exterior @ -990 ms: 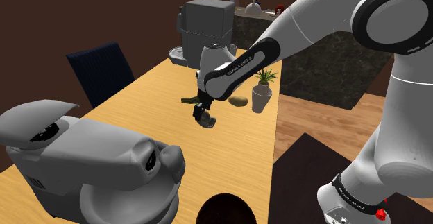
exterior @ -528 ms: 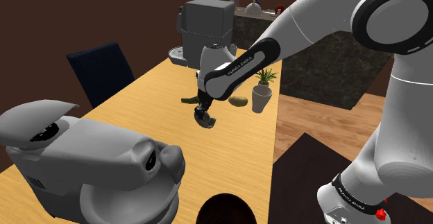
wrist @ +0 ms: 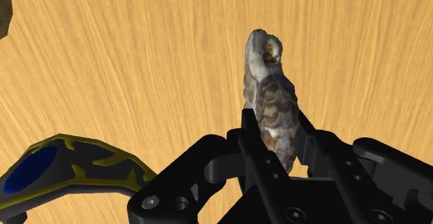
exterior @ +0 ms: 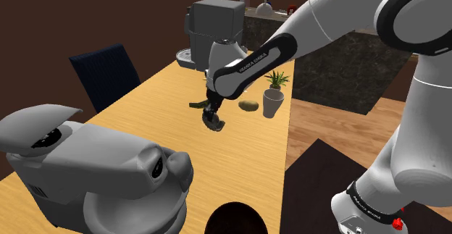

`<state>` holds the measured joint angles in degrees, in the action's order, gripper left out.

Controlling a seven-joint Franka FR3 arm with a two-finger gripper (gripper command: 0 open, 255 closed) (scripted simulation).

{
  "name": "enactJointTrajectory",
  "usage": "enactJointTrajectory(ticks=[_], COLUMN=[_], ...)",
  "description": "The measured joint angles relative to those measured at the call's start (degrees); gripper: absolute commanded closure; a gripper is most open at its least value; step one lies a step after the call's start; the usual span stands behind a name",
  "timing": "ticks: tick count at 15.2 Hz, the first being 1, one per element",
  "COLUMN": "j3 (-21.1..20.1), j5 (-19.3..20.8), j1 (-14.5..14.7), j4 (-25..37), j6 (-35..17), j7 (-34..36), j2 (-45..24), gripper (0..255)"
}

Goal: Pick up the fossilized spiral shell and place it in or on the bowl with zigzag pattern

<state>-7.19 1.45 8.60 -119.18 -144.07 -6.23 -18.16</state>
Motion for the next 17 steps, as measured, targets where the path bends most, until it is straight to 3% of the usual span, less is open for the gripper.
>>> enactJointTrajectory(ticks=[17], j3=[-0.54], j5=[-1.36], j1=[-0.4], j4=[3.95], j6=[11.61], j7=[-0.65], j2=[7.73], gripper=[255])
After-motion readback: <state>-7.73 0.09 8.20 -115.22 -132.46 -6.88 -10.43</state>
